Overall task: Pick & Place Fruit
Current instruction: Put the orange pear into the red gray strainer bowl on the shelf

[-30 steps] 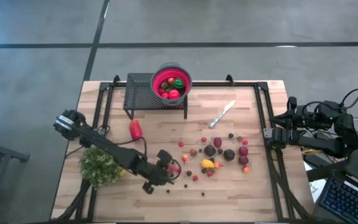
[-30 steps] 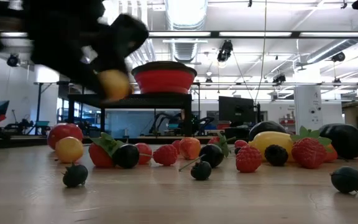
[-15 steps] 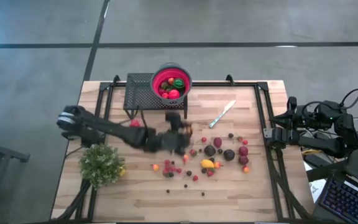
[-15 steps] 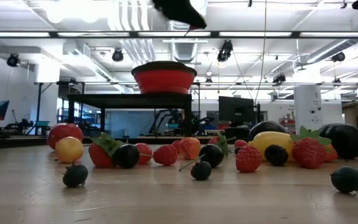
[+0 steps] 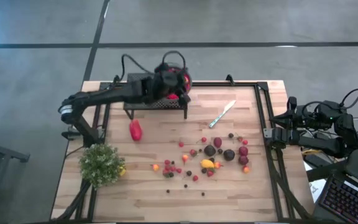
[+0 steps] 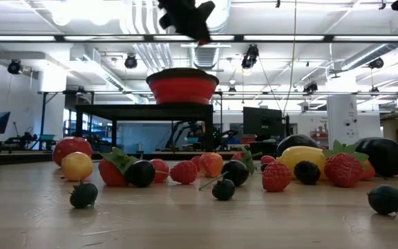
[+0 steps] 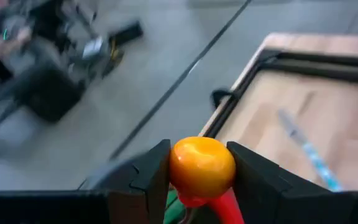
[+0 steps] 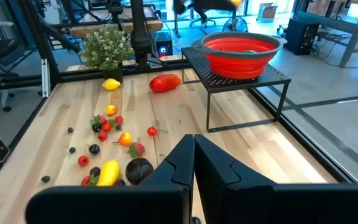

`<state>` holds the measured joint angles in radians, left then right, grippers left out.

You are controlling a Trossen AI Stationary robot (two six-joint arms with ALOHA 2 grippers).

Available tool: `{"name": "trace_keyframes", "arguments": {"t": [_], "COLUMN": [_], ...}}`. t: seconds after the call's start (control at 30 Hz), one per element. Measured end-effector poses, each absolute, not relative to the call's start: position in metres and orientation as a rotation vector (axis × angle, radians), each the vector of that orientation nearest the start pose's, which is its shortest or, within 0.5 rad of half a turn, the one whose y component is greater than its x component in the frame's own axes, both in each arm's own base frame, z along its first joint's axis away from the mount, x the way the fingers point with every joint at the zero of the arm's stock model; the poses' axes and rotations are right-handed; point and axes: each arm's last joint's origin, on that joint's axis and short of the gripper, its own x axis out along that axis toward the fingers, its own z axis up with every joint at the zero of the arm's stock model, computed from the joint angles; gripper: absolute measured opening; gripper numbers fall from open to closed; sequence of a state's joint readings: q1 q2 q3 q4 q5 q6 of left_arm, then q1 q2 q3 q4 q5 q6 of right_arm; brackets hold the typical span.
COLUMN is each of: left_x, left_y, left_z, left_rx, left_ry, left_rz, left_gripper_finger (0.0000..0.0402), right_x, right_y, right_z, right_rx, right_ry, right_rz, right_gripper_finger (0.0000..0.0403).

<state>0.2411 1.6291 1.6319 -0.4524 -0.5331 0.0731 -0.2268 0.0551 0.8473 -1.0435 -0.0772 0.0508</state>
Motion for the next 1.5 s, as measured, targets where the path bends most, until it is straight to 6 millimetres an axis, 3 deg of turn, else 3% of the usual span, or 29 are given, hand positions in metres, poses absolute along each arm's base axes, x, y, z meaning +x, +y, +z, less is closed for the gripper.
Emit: {"name": "trace_keyframes", "arguments": {"t": [0.3,0.83,0.97,1.2,1.5], "left_x": [0.324,0.32,0.32,0.321,0.318], "left_y": [0.149,0.161,0.161,0.162,0.139], "left_z": [0.366,0.328,0.328,0.331,0.37], "left_rx": [-0.038,-0.073,-0.041,-0.042,0.133], "left_ry": [0.635,0.74,0.746,0.732,0.688], "left_rz": [0.844,0.84,0.837,0.839,0.617], "left_gripper_finger": [0.0155,0.0157,0.0171,0.0235,0.0245], "right_x": [-0.02,-0.02,-0.02,-0.02,-0.02], "right_y": [0.007,0.007,0.007,0.007,0.007], "right_z": [0.311,0.311,0.311,0.311,0.311], "right_rx": [0.089,0.088,0.089,0.088,0.087], "right_ry": [0.244,0.245,0.245,0.244,0.244], "right_rz": [-0.155,-0.155,-0.155,-0.155,-0.155], "right_gripper_finger": [0.0008,0.0008,0.0008,0.0008,0.0008]}}
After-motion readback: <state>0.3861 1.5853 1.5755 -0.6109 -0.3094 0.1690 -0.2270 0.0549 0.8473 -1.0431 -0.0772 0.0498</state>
